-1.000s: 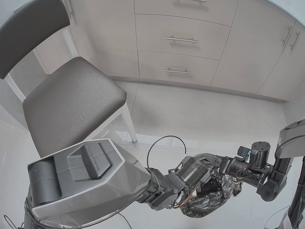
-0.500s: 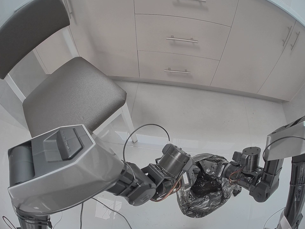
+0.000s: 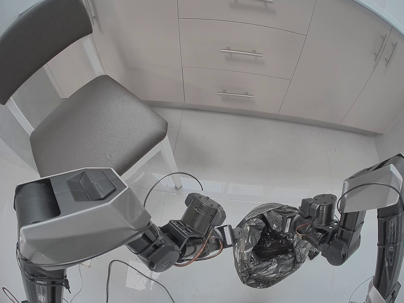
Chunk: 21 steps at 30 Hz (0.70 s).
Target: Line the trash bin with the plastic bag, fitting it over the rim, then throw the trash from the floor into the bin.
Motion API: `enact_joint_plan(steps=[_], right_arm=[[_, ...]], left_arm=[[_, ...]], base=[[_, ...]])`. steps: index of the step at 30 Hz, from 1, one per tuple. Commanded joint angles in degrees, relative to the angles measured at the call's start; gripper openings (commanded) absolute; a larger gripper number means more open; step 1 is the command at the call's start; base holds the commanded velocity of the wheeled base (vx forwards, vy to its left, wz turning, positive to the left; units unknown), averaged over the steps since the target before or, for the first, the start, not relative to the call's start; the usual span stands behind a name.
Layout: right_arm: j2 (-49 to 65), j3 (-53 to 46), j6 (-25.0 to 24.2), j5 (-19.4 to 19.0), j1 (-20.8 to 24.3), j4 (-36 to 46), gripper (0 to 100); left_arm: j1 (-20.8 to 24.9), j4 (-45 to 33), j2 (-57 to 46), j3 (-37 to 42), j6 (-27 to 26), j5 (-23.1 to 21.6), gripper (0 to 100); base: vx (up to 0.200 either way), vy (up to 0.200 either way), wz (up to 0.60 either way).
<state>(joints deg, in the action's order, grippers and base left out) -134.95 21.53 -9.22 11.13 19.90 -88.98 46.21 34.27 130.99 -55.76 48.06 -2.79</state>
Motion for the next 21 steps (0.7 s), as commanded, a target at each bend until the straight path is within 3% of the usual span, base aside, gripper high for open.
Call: enact_joint_plan(steps=[1,9,21], right_arm=[[-0.93,1.67,0.08,0.12,-0.03,-1.02,100],[-1.02,3.61,0.08,0.38,0.41,3.02,100],[-6.2,5.63,0.08,1.53,0.23,2.32,100]], left_arm=[[-0.25,0.1,0.5,0.48,0.02,-0.02,100],[-0.16,0.1,0.5,0.39,0.02,-0.02,100],[-0.16,0.1,0.67,0.3,0.02,-0.02,100]], base=[[0.0,0.0,0.0],[0.0,0.0,0.0],[0.0,0.0,0.0]])
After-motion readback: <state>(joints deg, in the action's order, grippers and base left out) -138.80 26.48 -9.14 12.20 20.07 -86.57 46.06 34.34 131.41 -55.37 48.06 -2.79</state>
